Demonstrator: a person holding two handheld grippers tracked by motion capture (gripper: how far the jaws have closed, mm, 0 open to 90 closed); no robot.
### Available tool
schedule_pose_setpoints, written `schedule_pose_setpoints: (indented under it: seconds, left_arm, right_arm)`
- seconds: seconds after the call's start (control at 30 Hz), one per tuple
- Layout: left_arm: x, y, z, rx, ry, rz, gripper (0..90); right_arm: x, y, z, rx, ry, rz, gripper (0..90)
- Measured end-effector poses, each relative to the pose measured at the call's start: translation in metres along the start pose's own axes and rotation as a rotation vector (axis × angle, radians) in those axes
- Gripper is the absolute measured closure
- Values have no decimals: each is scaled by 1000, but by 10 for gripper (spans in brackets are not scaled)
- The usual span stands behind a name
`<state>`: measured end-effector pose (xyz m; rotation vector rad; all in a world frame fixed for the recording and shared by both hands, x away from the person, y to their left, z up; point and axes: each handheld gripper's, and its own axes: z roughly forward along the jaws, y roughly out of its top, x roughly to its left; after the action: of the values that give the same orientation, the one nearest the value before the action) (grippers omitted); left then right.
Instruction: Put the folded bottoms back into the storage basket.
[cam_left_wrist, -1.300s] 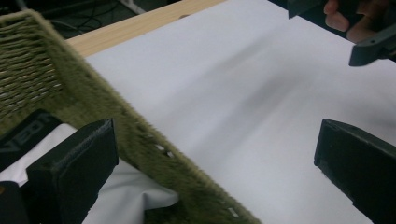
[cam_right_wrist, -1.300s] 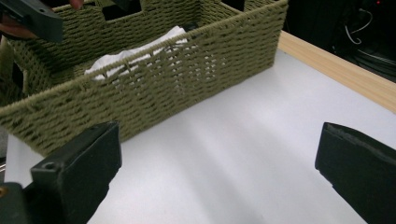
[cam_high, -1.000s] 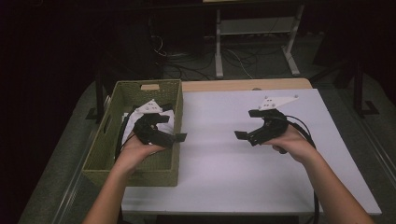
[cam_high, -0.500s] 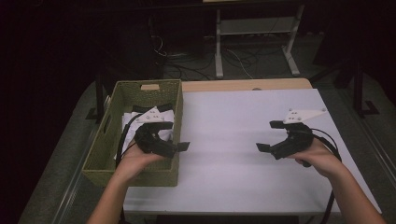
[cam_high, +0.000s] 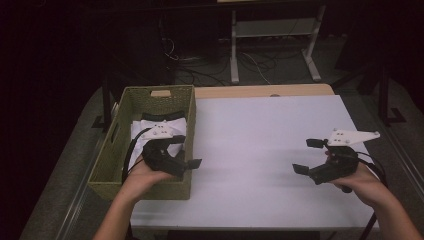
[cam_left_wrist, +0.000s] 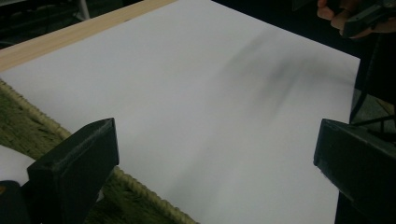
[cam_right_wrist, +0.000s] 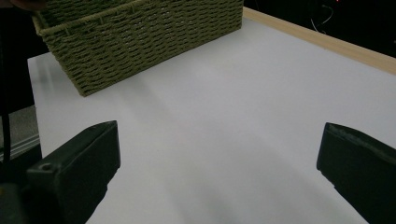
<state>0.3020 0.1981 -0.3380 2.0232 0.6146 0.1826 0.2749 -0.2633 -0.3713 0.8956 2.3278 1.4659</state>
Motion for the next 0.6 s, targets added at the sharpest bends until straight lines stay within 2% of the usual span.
schedule_pose_setpoints:
  seconds: [0.07, 0.33, 0.6]
  left_arm:
    - [-1, -1, 1, 4, -5, 9, 1]
    - [-2, -5, -1, -7, -8, 2, 1]
    - [-2, -5, 0, -4, -8, 2, 1]
  right_arm:
    - [0, -3, -2, -1, 2, 2, 0]
    - [-1, -12, -4, 12, 4, 6, 0]
    - [-2, -13, -4, 12, 4, 8, 0]
